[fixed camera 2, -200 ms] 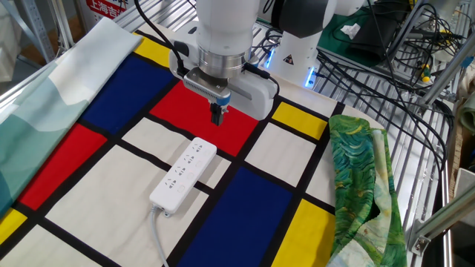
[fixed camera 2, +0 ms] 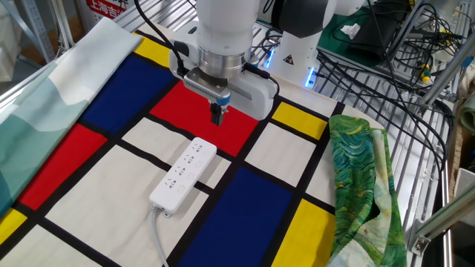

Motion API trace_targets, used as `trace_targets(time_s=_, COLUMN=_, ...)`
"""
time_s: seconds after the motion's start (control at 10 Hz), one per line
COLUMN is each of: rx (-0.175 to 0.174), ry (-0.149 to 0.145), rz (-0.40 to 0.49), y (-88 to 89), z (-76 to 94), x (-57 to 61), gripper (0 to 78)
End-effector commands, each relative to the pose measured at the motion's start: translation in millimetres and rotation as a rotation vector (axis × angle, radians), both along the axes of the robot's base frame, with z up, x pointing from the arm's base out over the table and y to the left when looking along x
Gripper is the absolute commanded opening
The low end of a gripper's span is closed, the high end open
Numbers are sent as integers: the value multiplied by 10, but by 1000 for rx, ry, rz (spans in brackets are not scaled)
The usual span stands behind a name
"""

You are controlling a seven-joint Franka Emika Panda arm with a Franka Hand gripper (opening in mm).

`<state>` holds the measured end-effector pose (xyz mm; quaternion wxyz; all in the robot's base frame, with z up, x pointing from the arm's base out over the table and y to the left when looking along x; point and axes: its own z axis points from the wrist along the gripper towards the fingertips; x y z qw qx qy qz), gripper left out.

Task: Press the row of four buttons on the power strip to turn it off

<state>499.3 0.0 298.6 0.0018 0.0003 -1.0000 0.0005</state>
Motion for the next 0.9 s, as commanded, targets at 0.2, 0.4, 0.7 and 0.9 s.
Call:
trace_targets(time_s=0.2, rx=-30, ry=15, rz=-165, y=2, z=0, x=0, gripper=0)
trace_targets(time_s=0.4, rx=-25, ry=19, rz=-163, y=2, z=1, x=0, gripper=0)
trace_targets(time_s=0.7, rx=-23, ry=21, rz=-164, y=2, z=1, x=1, gripper=0)
trace_targets(time_s=0.9, rx=-19, ry=21, rz=-160, y=2, z=1, x=2, gripper=0)
